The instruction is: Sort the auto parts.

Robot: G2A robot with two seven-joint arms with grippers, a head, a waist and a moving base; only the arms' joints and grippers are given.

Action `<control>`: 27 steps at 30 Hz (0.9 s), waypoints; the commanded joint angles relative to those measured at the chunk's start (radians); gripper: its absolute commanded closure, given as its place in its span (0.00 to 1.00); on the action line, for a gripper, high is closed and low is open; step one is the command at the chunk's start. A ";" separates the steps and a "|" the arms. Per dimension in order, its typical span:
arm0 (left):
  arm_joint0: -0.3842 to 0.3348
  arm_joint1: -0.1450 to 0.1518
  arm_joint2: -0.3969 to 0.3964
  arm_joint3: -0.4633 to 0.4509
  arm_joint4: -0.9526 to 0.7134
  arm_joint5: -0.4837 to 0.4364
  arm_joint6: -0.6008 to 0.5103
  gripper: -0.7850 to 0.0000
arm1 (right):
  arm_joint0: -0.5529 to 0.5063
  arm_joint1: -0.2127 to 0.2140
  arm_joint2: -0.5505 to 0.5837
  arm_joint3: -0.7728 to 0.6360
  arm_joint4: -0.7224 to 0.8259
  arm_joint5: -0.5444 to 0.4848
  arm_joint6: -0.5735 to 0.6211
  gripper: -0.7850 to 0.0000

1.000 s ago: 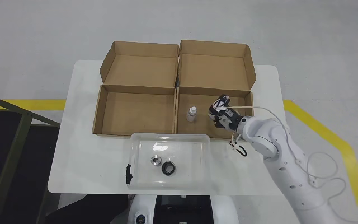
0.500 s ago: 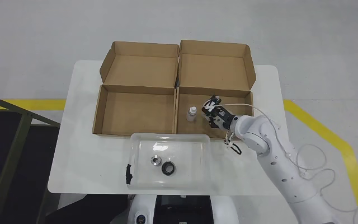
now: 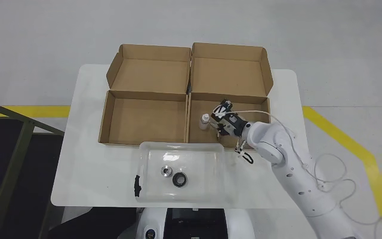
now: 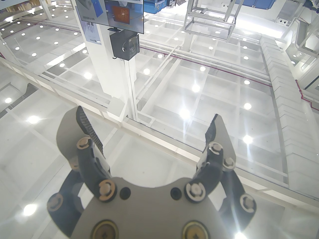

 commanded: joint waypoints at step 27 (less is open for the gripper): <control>0.000 0.000 0.000 0.000 0.000 0.000 0.000 0.00 | -0.381 0.066 0.176 -0.495 -0.047 -0.256 -0.093 0.24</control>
